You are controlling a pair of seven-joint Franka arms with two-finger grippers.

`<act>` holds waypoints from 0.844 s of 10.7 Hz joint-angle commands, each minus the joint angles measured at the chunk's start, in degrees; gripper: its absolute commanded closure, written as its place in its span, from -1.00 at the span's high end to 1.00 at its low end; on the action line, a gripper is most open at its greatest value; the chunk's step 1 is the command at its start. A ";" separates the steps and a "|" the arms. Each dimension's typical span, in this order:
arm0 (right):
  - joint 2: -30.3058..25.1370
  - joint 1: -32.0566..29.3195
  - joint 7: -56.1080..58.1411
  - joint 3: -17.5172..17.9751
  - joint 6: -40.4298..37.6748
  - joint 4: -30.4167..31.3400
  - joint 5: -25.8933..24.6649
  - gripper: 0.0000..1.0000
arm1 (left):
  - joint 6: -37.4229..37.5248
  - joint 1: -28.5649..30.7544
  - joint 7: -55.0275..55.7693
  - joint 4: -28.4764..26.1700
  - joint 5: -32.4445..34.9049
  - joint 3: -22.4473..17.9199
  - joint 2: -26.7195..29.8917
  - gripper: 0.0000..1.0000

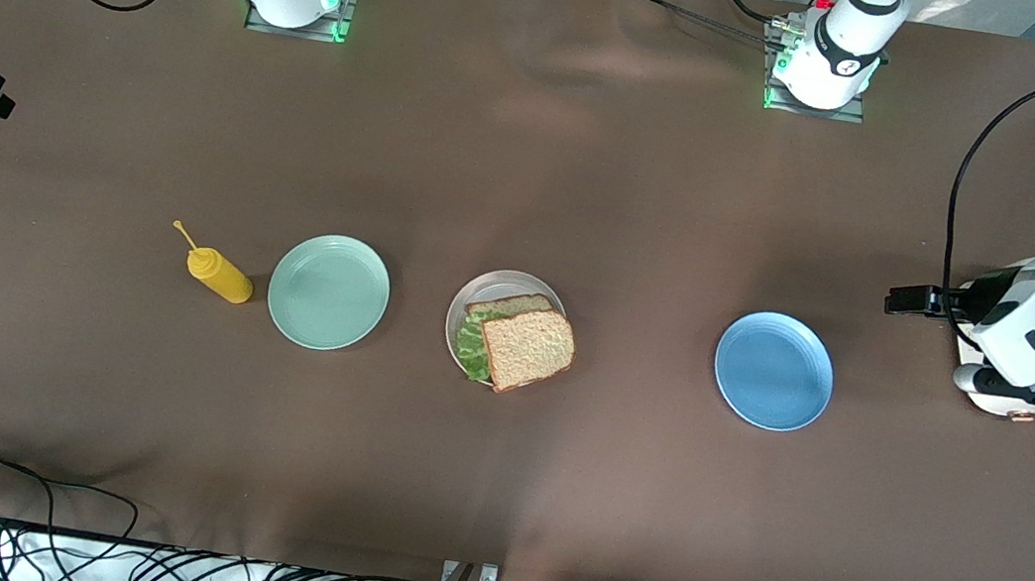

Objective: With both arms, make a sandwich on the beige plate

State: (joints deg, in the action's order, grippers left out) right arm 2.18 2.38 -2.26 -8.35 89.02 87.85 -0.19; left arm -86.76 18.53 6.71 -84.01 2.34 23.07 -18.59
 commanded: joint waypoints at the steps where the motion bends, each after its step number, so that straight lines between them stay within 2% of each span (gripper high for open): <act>1: -0.33 0.08 -0.46 0.17 0.11 -0.13 -0.08 1.00 | 0.54 -0.07 -2.92 -2.12 1.53 -2.13 4.07 1.00; 2: -0.33 0.08 -0.46 0.17 0.11 -0.13 -0.08 1.00 | 0.80 -1.55 -7.02 -2.13 1.36 -5.02 5.22 1.00; 4: -0.33 0.08 -0.46 0.17 0.11 -0.13 -0.08 1.00 | 0.80 -12.59 -8.82 -4.75 0.66 -16.51 8.91 1.00; 7: -0.25 0.08 -0.46 0.17 0.11 -0.13 -0.08 1.00 | -0.69 -13.52 -8.91 -12.20 0.56 -17.18 16.01 1.00; 8: -0.25 0.08 -0.46 0.17 0.11 -0.13 -0.08 1.00 | -2.61 -15.87 -8.91 -15.45 0.56 -20.23 18.65 1.00; 9: -0.33 0.08 -0.46 0.26 0.11 -0.13 -0.08 1.00 | -3.76 -22.50 -8.91 -17.92 0.56 -26.96 20.24 1.00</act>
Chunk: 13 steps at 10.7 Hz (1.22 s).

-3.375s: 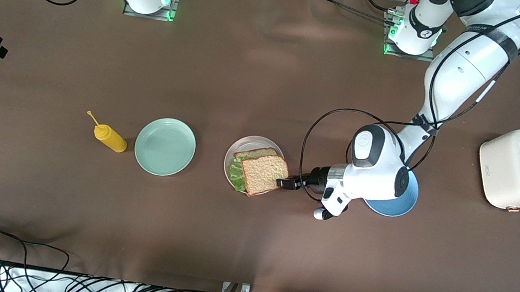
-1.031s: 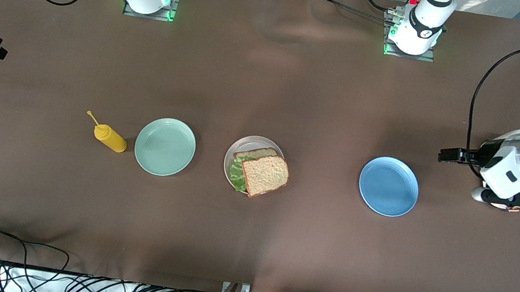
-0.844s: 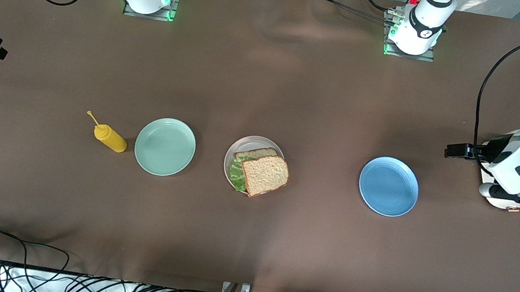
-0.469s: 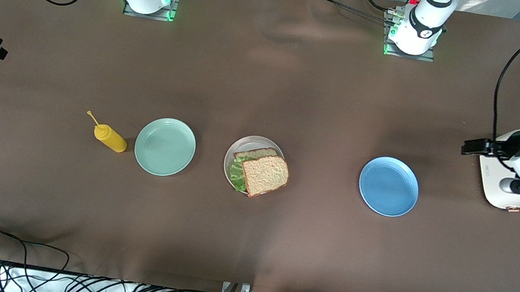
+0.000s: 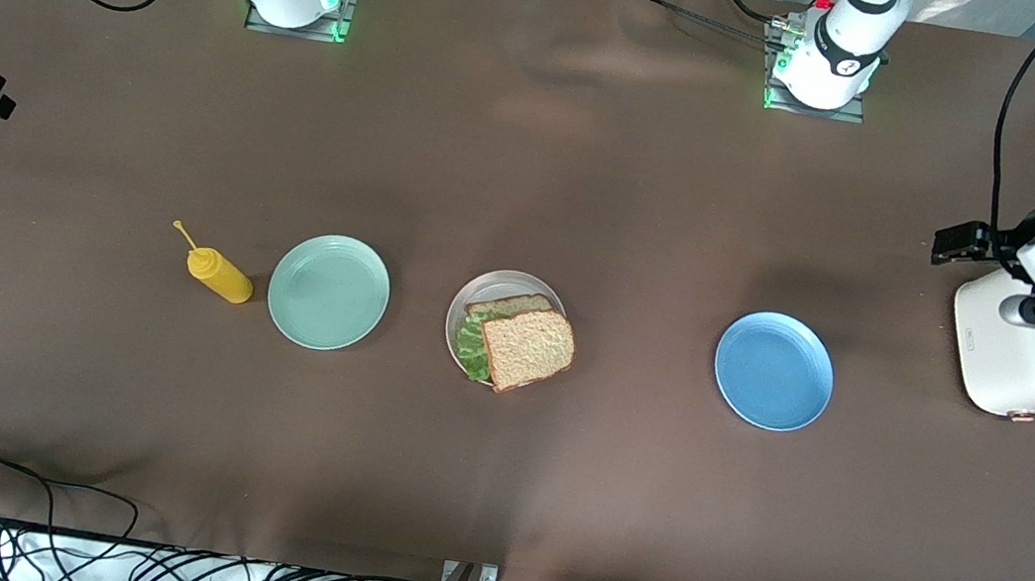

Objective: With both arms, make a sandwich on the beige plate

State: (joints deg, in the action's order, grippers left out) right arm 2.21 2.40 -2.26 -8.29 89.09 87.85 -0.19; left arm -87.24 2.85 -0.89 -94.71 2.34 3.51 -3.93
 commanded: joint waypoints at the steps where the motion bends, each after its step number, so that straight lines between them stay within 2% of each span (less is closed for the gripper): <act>1: -0.36 0.15 -0.46 0.29 0.03 -0.13 -0.08 1.00 | -2.85 -10.03 -1.31 -7.33 0.56 -10.68 6.04 1.00; 13: -0.45 0.24 -0.37 0.55 1.00 -0.22 1.33 1.00 | -2.24 -9.80 -0.60 -6.46 1.79 -8.87 4.99 1.00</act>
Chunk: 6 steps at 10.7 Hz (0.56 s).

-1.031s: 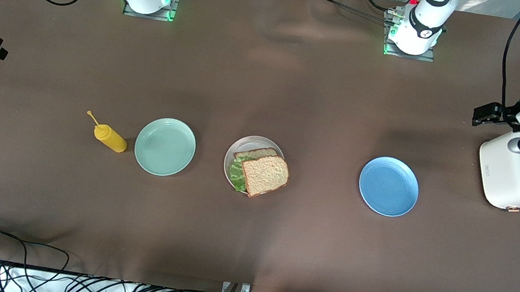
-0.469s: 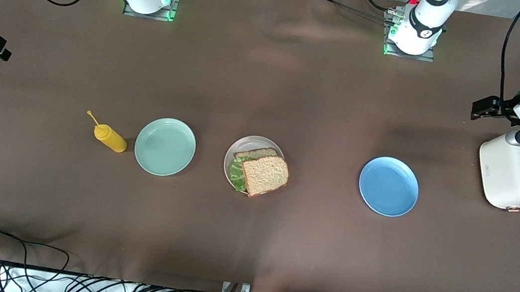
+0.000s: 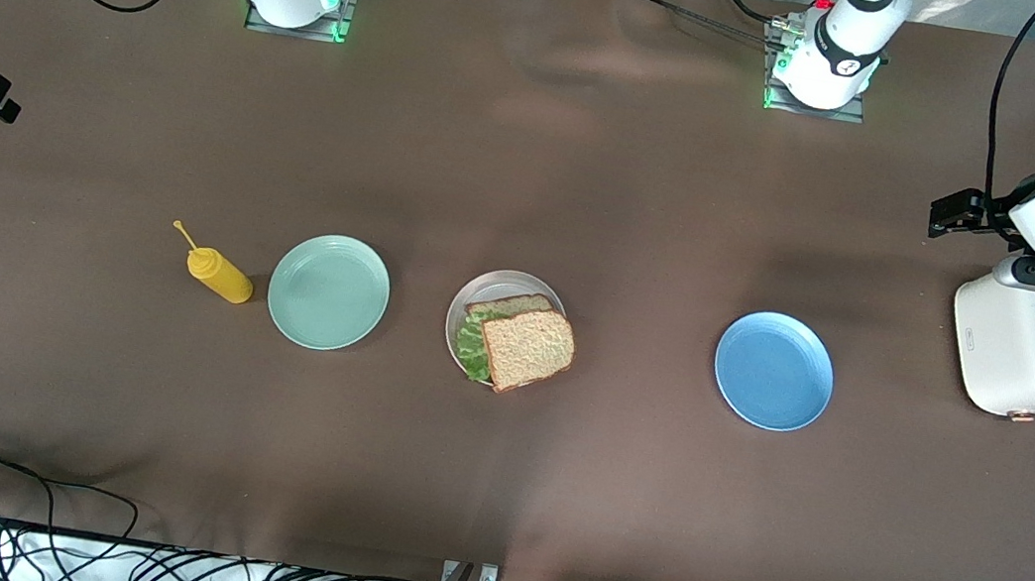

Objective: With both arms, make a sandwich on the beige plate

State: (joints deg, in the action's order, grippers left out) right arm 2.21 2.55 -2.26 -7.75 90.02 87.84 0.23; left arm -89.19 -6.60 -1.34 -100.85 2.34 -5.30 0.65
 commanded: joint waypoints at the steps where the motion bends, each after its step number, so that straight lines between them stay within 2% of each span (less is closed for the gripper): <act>1: -0.45 0.08 -0.37 0.02 0.07 -0.22 0.91 1.00 | -0.28 -0.26 -0.24 -0.32 2.49 -0.07 0.23 1.00; 6: -0.19 1.05 -0.29 0.02 0.16 -0.22 0.47 1.00 | 0.33 -0.25 -0.15 -0.23 2.32 -0.07 -0.12 1.00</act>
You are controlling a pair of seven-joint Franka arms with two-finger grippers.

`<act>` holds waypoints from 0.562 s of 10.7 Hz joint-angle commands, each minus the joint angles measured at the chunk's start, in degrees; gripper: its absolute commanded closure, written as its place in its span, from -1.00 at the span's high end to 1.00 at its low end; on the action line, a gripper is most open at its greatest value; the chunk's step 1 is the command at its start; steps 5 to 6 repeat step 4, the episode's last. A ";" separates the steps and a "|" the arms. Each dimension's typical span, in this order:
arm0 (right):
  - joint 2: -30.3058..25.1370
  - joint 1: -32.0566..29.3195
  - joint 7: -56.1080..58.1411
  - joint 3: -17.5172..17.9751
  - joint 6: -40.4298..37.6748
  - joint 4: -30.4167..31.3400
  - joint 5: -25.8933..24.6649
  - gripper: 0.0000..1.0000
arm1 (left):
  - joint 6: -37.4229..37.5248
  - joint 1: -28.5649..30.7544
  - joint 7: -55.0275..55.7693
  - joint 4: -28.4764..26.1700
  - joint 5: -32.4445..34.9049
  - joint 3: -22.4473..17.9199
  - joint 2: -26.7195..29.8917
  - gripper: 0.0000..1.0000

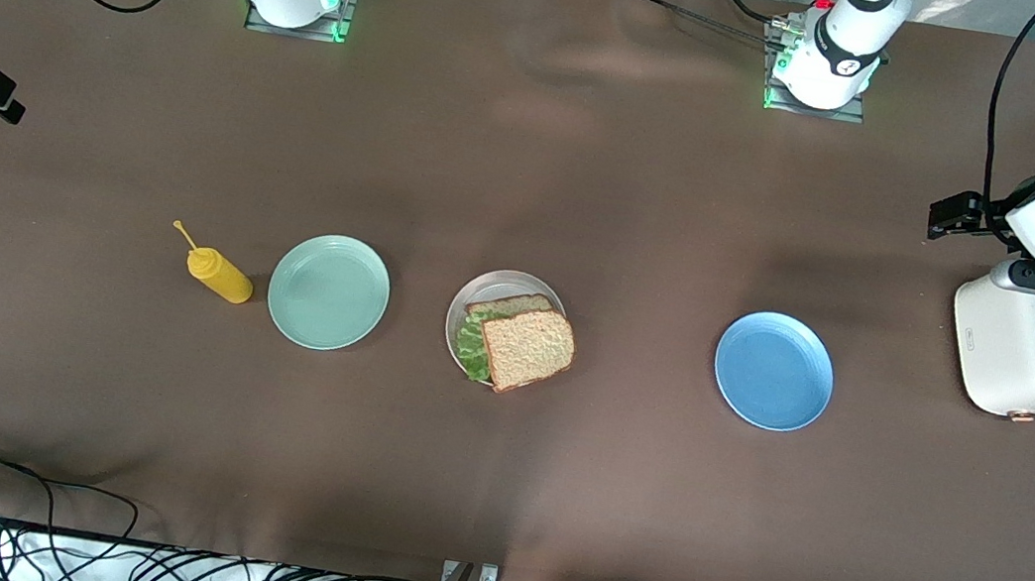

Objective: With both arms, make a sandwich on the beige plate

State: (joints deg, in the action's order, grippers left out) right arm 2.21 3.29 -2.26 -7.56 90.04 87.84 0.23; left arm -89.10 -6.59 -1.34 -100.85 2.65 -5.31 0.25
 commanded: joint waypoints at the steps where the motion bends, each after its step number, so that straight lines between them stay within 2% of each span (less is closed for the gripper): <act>1: -0.19 0.49 -0.29 -0.08 0.39 -0.22 0.30 1.00 | 0.24 -0.27 -0.15 -0.23 2.01 -0.05 0.28 1.00; 6: -0.02 0.67 -0.29 -0.08 0.66 -0.22 0.29 1.00 | 0.24 -0.18 -0.15 -0.23 2.01 -0.05 0.19 1.00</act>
